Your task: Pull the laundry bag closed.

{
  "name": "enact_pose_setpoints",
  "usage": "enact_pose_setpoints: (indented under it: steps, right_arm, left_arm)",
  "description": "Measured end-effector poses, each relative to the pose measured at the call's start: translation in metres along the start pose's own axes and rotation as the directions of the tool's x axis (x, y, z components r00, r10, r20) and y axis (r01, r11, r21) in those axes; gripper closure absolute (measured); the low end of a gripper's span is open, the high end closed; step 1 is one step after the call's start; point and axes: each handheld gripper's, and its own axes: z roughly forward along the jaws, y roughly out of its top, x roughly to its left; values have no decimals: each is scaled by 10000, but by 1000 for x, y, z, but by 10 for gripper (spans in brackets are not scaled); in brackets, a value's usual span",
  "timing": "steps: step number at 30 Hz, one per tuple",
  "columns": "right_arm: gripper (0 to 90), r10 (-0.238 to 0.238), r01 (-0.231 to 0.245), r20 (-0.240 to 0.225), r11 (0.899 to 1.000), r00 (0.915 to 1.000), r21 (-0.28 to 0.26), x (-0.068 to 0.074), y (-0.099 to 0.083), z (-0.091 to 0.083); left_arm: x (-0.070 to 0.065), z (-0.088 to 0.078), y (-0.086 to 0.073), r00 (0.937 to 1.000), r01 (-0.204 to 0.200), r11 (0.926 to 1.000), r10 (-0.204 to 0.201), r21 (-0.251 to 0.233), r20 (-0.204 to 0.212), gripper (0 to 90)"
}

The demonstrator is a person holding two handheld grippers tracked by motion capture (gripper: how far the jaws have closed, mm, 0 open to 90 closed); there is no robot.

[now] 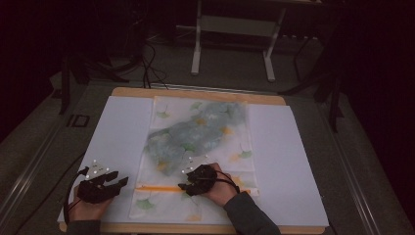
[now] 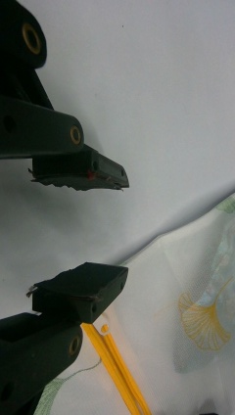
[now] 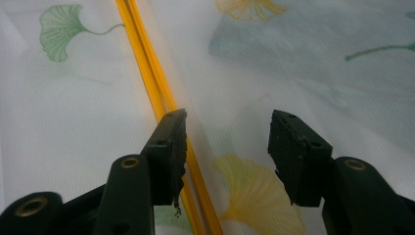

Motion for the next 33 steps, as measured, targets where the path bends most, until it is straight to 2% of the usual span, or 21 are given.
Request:
enact_pose_setpoints:
  steps: [16, 29, 33]
  right_arm:
    - [508, -611, 614, -218, 9980, 9979, 144, 8, 20, 14]
    - [530, -642, 639, -485, 9979, 9968, -89, 12, 27, 21]
    - [571, -734, 729, -682, 9973, 9950, -102, 17, 31, 24]
  left_arm:
    - [0, 1, 0, 10000, -25, 10000, 25, 60, 21, 542]
    - [-2, 4, 1, 9999, -110, 9997, 110, 231, -15, 548]
    - [-2, 5, 1, 9999, -105, 9996, 106, 256, -22, 550]
